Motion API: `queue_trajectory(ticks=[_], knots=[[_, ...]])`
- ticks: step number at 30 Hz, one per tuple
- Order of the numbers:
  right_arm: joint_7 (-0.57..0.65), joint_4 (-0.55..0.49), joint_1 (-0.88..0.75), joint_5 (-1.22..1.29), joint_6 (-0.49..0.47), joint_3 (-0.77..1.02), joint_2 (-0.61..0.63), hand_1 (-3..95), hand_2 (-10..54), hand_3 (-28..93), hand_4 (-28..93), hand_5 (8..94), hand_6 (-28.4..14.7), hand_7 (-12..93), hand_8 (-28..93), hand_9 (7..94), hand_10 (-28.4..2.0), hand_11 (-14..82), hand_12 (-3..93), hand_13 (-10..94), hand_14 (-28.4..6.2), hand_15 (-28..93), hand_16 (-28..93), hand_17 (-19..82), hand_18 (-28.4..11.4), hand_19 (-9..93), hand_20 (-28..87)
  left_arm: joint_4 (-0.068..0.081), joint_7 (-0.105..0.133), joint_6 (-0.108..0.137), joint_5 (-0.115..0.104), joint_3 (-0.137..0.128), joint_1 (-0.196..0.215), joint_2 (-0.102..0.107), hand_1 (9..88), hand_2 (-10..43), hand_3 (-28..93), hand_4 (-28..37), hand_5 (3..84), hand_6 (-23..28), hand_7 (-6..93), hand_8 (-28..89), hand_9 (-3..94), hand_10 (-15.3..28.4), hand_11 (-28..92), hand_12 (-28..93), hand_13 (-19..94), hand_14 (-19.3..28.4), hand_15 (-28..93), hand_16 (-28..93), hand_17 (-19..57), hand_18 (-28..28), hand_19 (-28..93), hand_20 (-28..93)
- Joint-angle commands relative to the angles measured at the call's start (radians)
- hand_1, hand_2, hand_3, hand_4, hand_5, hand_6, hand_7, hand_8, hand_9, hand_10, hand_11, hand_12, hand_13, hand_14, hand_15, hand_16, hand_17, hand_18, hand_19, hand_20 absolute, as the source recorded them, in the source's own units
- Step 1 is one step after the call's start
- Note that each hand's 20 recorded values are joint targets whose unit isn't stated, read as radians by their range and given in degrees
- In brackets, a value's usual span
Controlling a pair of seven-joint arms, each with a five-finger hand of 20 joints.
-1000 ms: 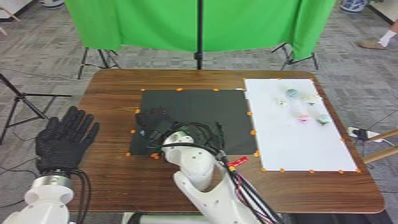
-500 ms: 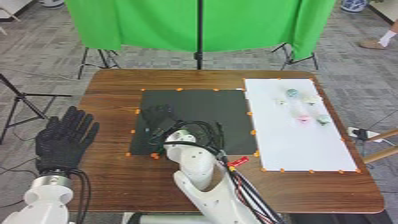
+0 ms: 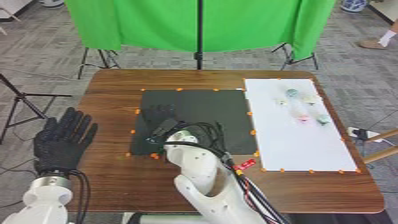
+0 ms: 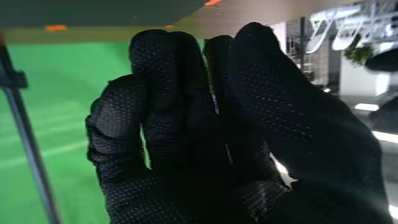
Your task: Arrange flowers
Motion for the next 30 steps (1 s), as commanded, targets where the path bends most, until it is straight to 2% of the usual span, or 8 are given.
queue_trajectory(ticks=[1,5,9,12,17,22,28,30], knots=[[0.09,-0.105,0.009,0.152,0.013,0.075,0.064,59.3,-9.5,76,-28,64.2,-5.3,20,-10,66.2,-18.1,22.8,20.9,61,-10.9,50,38,34,-25.7,87,38,-0.005,-0.024,0.004,0.004,-0.013,0.031,-0.039,33.4,14.7,73,-26.9,48.3,8.8,16.7,-10,41.0,14.4,23,12,31,14.5,43,-6,-3.6,14.0,35,19],[0.179,-0.159,0.024,0.236,0.054,0.195,0.136,56.8,-9.5,78,-28,63.6,-5.9,19,-10,64.6,-18.8,22.0,20.4,59,-12.4,49,36,33,-25.7,87,37,-0.012,-0.021,-0.008,0.012,-0.021,0.045,-0.046,33.2,14.8,73,-27.2,48.3,8.8,16.6,-10,41.0,14.4,23,12,31,14.5,43,-6,-3.6,14.0,35,19],[0.085,-0.166,0.011,0.312,0.038,0.374,0.227,52.8,-9.5,82,-28,59.6,-6.2,19,-10,58.9,-19.4,19.2,19.3,55,-14.1,49,30,32,-24.4,86,35,-0.004,-0.033,-0.015,0.017,-0.023,0.034,-0.049,32.6,15.3,73,-27.5,48.0,8.7,16.4,-10,40.8,14.4,23,12,31,14.6,43,-6,-3.7,14.0,35,19],[0.126,-0.174,-0.016,0.274,0.06,0.443,0.313,51.2,-9.5,84,-28,56.1,-5.7,20,-11,54.9,-19.3,17.8,18.6,51,-15.2,51,24,30,-23.0,84,35,-0.004,-0.031,-0.019,0.02,-0.028,0.037,-0.052,32.3,15.4,73,-27.6,47.8,8.6,16.2,-10,40.7,14.4,22,12,31,14.6,43,-6,-3.7,14.0,35,19],[0.219,-0.206,-0.105,0.307,-0.006,0.582,0.415,50.2,-9.5,85,-28,52.7,-6.0,18,-11,49.9,-19.2,14.3,17.5,45,-16.3,44,19,26,-22.7,76,32,-0.003,-0.032,-0.019,0.02,-0.034,0.039,-0.053,32.1,15.6,73,-27.7,47.6,8.5,16.2,-10,40.5,14.3,22,12,31,14.6,43,-6,-3.7,14.0,35,19],[0.194,-0.2,-0.159,0.313,-0.139,0.692,0.442,50.5,-9.5,85,-28,50.4,-6.1,17,-10,45.1,-19.2,12.2,17.4,40,-17.2,41,18,23,-22.2,74,31,-0.005,-0.028,-0.014,0.003,-0.04,0.042,-0.057,32.0,15.7,73,-27.7,47.5,8.5,16.1,-10,40.4,14.3,22,12,31,14.5,42,-6,-3.7,14.0,35,19],[0.221,-0.196,-0.201,0.311,-0.179,0.745,0.466,52.7,-9.5,86,-28,50.3,-5.5,17,-10,42.9,-18.9,10.9,17.4,37,-17.3,41,18,22,-22.3,74,32,-0.006,-0.031,-0.008,0.008,-0.04,0.047,-0.066,32.0,15.8,73,-27.7,47.5,8.5,16.1,-10,40.4,14.3,22,12,31,14.6,42,-5,-3.8,14.0,35,19],[0.222,-0.194,-0.201,0.325,-0.241,0.756,0.465,52.8,-9.5,86,-28,50.3,-5.5,17,-11,42.9,-18.9,10.8,17.6,37,-17.3,41,18,22,-22.6,76,34,-0.006,-0.027,0.001,-0.01,-0.041,0.05,-0.068,32.0,15.8,73,-27.7,47.6,8.5,16.1,-10,40.4,14.4,22,12,31,14.6,42,-5,-3.8,14.0,35,19]])
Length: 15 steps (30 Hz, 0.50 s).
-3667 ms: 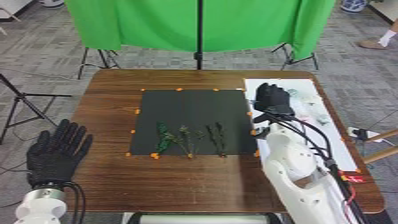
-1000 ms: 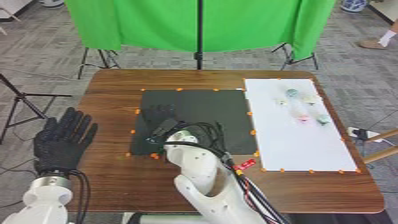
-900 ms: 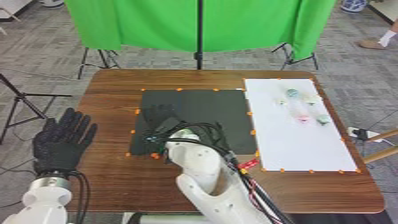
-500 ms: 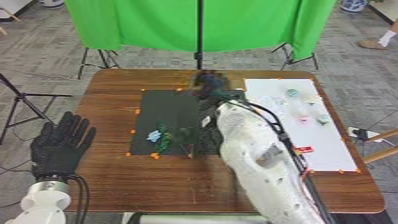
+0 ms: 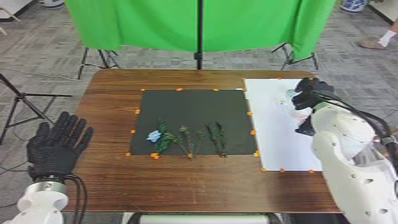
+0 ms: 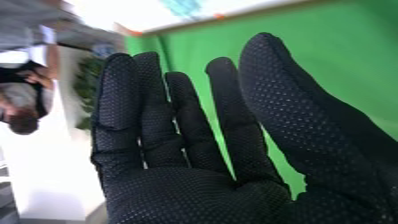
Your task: Arrange flowers
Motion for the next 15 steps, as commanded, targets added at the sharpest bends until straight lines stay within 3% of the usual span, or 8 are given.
queue_trajectory(ticks=[1,3,5,7,10,11,14,15], knots=[[-0.001,0.027,-0.033,-0.012,-0.075,0.023,0.028,52.8,-9.5,85,-28,50.3,-5.5,17,-11,42.8,-18.9,10.7,17.6,37,-17.3,41,18,22,-22.7,76,34,0.002,-0.004,0.009,-0.023,-0.003,0.023,-0.021,32.0,15.8,73,-27.7,47.6,8.5,16.1,-10,40.4,14.4,22,12,31,14.6,42,-5,-3.7,14.0,35,19],[0.005,0.035,-0.03,-0.014,-0.107,0.023,0.026,53.1,-9.5,85,-28,50.0,-5.6,17,-11,42.0,-18.7,10.5,17.5,37,-17.3,41,18,23,-22.8,78,36,0.002,-0.005,0.015,-0.02,-0.003,0.024,-0.022,31.9,15.8,73,-27.7,47.5,8.5,16.1,-10,40.4,14.4,22,12,30,14.6,42,-5,-3.7,14.0,35,19],[0.006,0.047,-0.023,-0.009,-0.144,0.019,0.024,53.6,-9.5,85,-28,49.5,-5.6,17,-11,41.3,-18.5,10.2,17.4,37,-17.2,41,18,23,-22.8,78,36,0.007,-0.006,0.002,-0.015,-0.001,0.025,-0.021,31.8,16.2,73,-27.4,47.5,8.5,16.1,-10,40.3,14.4,22,12,30,14.6,42,-6,-3.7,14.0,35,19],[0.0,0.061,-0.014,-0.03,-0.188,0.013,0.022,53.9,-9.5,85,-28,49.5,-5.5,17,-10,40.6,-18.7,10.4,17.6,36,-17.1,41,18,23,-22.8,79,37,0.004,-0.009,0.014,-0.011,0.0,0.022,-0.023,31.8,17.9,75,-25.7,47.5,8.6,16.0,-10,40.4,14.4,22,12,30,14.6,43,-5,-3.7,14.0,35,19],[-0.004,0.097,-0.01,-0.058,-0.188,0.002,0.016,54.8,-9.5,85,-28,49.6,-5.4,18,-10,40.0,-18.8,10.6,18.1,36,-16.9,43,19,23,-22.8,79,38,0.005,-0.009,0.004,-0.004,-0.002,0.025,-0.024,32.1,18.7,76,-24.0,47.6,8.6,16.0,-10,40.4,14.4,23,12,30,14.6,43,-6,-3.8,14.1,35,19],[-0.014,0.113,-0.016,-0.06,-0.155,0.002,0.017,55.0,-9.5,85,-28,49.8,-5.4,18,-10,39.9,-18.8,10.6,18.2,36,-16.9,44,19,24,-22.7,80,39,0.012,-0.013,-0.019,0.005,-0.002,0.023,-0.026,32.1,18.8,76,-23.8,47.6,8.6,15.9,-10,40.4,14.4,23,12,30,14.7,43,-6,-3.8,14.1,35,19],[0.005,0.173,-0.048,-0.036,0.114,-0.015,0.026,53.7,-9.5,82,-28,51.9,-5.0,22,-11,42.4,-18.9,13.6,18.5,40,-15.9,50,19,27,-22.5,81,40,0.018,-0.03,-0.05,0.025,-0.004,0.021,-0.031,32.0,18.8,75,-24.0,47.4,8.5,15.6,-10,40.1,14.4,22,12,30,14.6,42,-6,-3.8,14.0,35,19],[0.013,0.187,-0.056,-0.042,0.18,-0.02,0.027,54.0,-9.5,81,-28,52.3,-4.7,23,-12,43.2,-18.7,14.7,18.5,41,-15.7,51,19,28,-22.3,82,40,0.018,-0.03,-0.049,0.025,-0.003,0.02,-0.03,31.9,18.7,75,-24.2,47.1,8.3,15.6,-10,39.9,14.4,22,12,30,14.5,42,-6,-3.9,14.0,35,19]])
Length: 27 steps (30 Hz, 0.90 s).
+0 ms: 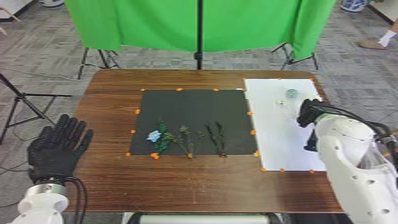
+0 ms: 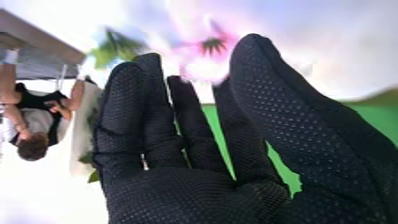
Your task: Arrange flowers
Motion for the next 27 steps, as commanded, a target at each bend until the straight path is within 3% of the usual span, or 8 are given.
queue_trajectory(ticks=[1,2,3,5,7,19,23,27], knots=[[0.021,0.123,-0.049,-0.025,0.418,-0.034,0.009,54.7,-9.5,80,-28,53.2,-4.3,25,-12,44.7,-18.5,16.2,18.7,42,-15.3,52,21,29,-22.0,83,40,0.016,-0.03,-0.046,0.033,-0.001,0.011,-0.016,31.8,18.6,74,-24.4,46.8,8.2,15.5,-10,39.6,14.2,22,12,30,14.5,42,-6,-3.9,14.0,35,19],[0.017,0.131,-0.053,-0.034,0.443,-0.038,0.012,59.9,-9.5,73,-28,56.8,-3.6,30,-4,51.3,-17.4,22.4,20.7,48,-11.6,51,31,31,-21.2,84,41,0.017,-0.03,-0.048,0.033,-0.001,0.011,-0.017,31.7,18.6,74,-24.6,46.7,8.2,15.5,-10,39.5,14.2,22,12,30,14.5,42,-6,-3.9,14.0,35,19],[0.008,0.137,-0.056,-0.042,0.461,-0.038,0.012,62.1,-9.5,70,-28,59.2,-3.2,34,1,57.9,-15.3,20.6,29.3,52,-10.0,51,36,33,-20.8,85,41,0.016,-0.028,-0.043,0.031,-0.001,0.013,-0.017,31.7,18.6,73,-24.7,46.6,8.2,15.4,-10,39.4,14.2,22,12,30,14.5,42,-6,-3.9,14.0,35,19],[0.004,0.136,-0.064,-0.042,0.485,-0.037,0.013,65.3,-9.5,67,-28,64.8,-0.9,41,7,69.9,-11.7,18.5,43.8,61,-7.7,51,43,35,-20.0,86,42,0.016,-0.027,-0.043,0.029,-0.001,0.015,-0.017,31.6,18.4,73,-25.0,46.5,8.2,15.2,-10,39.3,14.4,22,12,30,14.5,42,-5,-3.9,14.0,35,18],[-0.004,0.127,-0.07,-0.039,0.517,-0.039,0.015,66.7,-9.5,67,-28,68.0,0.4,44,9,75.5,-9.9,19.8,49.2,65,-7.0,51,47,37,-19.9,86,42,0.014,-0.027,-0.042,0.029,-0.003,0.018,-0.017,31.5,18.2,73,-25.2,46.4,8.2,15.1,-10,39.3,14.4,21,12,30,14.5,41,-5,-4.0,14.0,34,18],[-0.145,0.012,0.106,-0.04,0.677,-0.236,-0.06,66.5,-9.5,68,-28,69.5,1.1,45,13,77.9,-9.6,19.7,51.3,67,-7.0,51,48,37,-20.2,87,43,0.015,-0.034,-0.065,0.04,-0.006,0.028,-0.014,31.2,17.4,73,-26.4,46.0,8.2,14.9,-9,38.9,14.3,21,13,29,14.6,41,-5,-3.9,14.1,34,18],[-0.212,0.083,0.258,-0.033,0.648,-0.364,-0.195,66.1,-9.5,69,-28,69.3,1.1,45,13,77.9,-9.5,19.5,51.5,67,-7.0,51,48,37,-20.2,87,43,0.016,-0.028,-0.053,0.033,0.003,0.027,-0.008,31.2,17.3,72,-26.5,45.9,8.2,14.7,-9,38.8,14.2,21,13,29,14.5,40,-5,-4.0,14.1,34,18],[-0.342,0.208,0.372,-0.075,0.586,-0.456,-0.341,66.0,-9.5,69,-28,69.2,1.1,45,14,77.9,-9.7,19.5,51.7,67,-7.0,51,48,37,-20.1,87,43,0.026,-0.028,-0.05,0.033,0.018,-0.002,0.008,31.1,17.3,72,-26.6,45.9,8.2,14.7,-9,38.8,14.2,21,13,29,14.5,40,-5,-4.0,14.1,34,18]])
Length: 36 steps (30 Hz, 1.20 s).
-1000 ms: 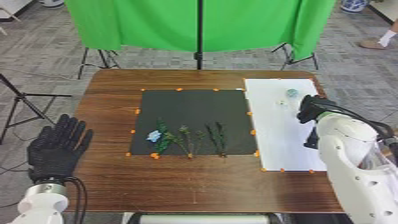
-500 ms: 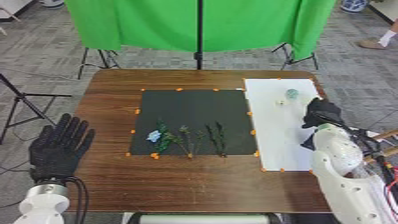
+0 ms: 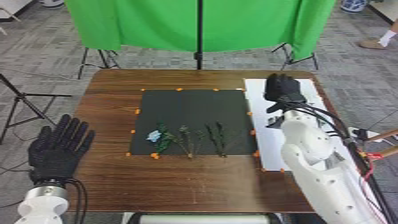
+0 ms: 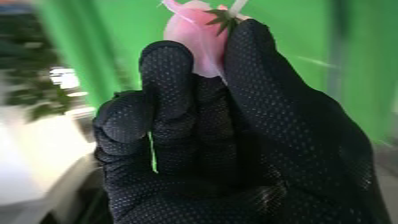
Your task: Arrange flowers
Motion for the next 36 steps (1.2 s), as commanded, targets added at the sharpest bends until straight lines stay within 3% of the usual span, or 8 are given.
queue_trajectory(ticks=[1,12,14,16,20,22,24,36], knots=[[-0.2,0.166,0.282,-0.077,-0.097,-0.192,-0.333,66.0,-9.5,69,-28,69.2,1.1,45,14,77.9,-9.7,19.5,51.6,67,-7.0,51,48,37,-20.1,87,43,0.02,-0.002,0.005,0.001,0.03,-0.022,0.021,31.1,17.3,72,-26.6,45.9,8.2,14.7,-9,38.8,14.2,21,13,29,14.5,40,-5,-4.0,14.1,34,18],[-0.376,0.381,0.277,-0.394,-0.215,-0.202,-0.598,66.0,-9.5,69,-28,68.9,1.0,46,13,77.8,-10.0,19.5,51.5,67,-7.2,51,48,37,-20.1,87,43,0.04,0.033,-0.012,-0.012,0.069,-0.079,0.077,31.1,17.3,72,-26.7,45.9,8.2,14.8,-9,38.9,14.3,21,13,29,14.5,40,-5,-4.0,14.2,34,18],[-0.364,0.383,0.256,-0.473,-0.221,-0.195,-0.617,65.9,-9.5,69,-28,68.7,1.0,46,13,77.7,-10.1,19.5,51.5,67,-7.2,51,48,37,-20.1,87,43,0.033,0.044,-0.018,-0.013,0.071,-0.068,0.089,31.2,17.3,72,-26.7,46.0,8.2,14.8,-9,38.9,14.3,21,13,29,14.5,40,-4,-4.0,14.2,34,18],[-0.366,0.405,0.236,-0.531,-0.25,-0.159,-0.658,65.9,-9.5,69,-28,68.5,1.0,46,13,77.6,-10.1,19.5,51.5,67,-7.1,51,48,37,-20.1,86,43,0.029,0.046,-0.007,-0.021,0.072,-0.062,0.087,31.2,17.3,72,-26.7,46.0,8.2,14.8,-9,38.9,14.3,21,13,29,14.6,40,-4,-4.0,14.2,34,18],[-0.382,0.43,0.216,-0.608,-0.287,-0.12,-0.685,66.0,-9.5,69,-28,68.1,0.9,47,13,77.4,-10.4,19.3,51.1,66,-7.3,51,48,37,-20.3,86,43,0.033,0.036,-0.02,-0.016,0.083,-0.075,0.083,31.2,17.4,72,-26.7,46.2,8.3,14.8,-9,39.0,14.2,21,13,30,14.5,40,-5,-4.0,14.2,34,18],[-0.426,0.475,0.227,-0.621,-0.258,-0.076,-0.7,65.9,-9.5,69,-28,67.9,0.9,47,12,77.2,-10.4,19.2,50.9,66,-7.2,51,48,37,-20.3,86,43,0.037,0.041,-0.024,-0.017,0.087,-0.083,0.079,31.2,17.4,72,-26.7,46.2,8.3,14.8,-9,39.1,14.3,21,13,30,14.6,40,-5,-4.0,14.2,34,18],[-0.43,0.48,0.217,-0.63,-0.233,-0.073,-0.696,65.9,-9.5,69,-28,68.1,0.9,47,12,77.3,-10.4,18.9,50.3,66,-7.2,51,48,37,-20.4,86,43,0.037,0.046,-0.01,-0.023,0.088,-0.085,0.077,31.2,17.5,72,-26.7,46.3,8.2,14.9,-9,39.1,14.3,21,13,30,14.6,41,-5,-4.0,14.2,34,18],[-0.401,0.446,0.197,-0.654,-0.293,-0.106,-0.678,66.3,-9.5,69,-28,68.3,0.8,46,10,77.3,-10.3,17.0,48.7,66,-7.0,50,48,36,-20.3,85,43,0.043,0.038,-0.006,-0.025,0.099,-0.101,0.075,31.1,17.9,73,-27.1,46.8,8.4,15.2,-10,39.7,14.5,22,13,30,14.5,41,-5,-4.0,14.1,34,18]])
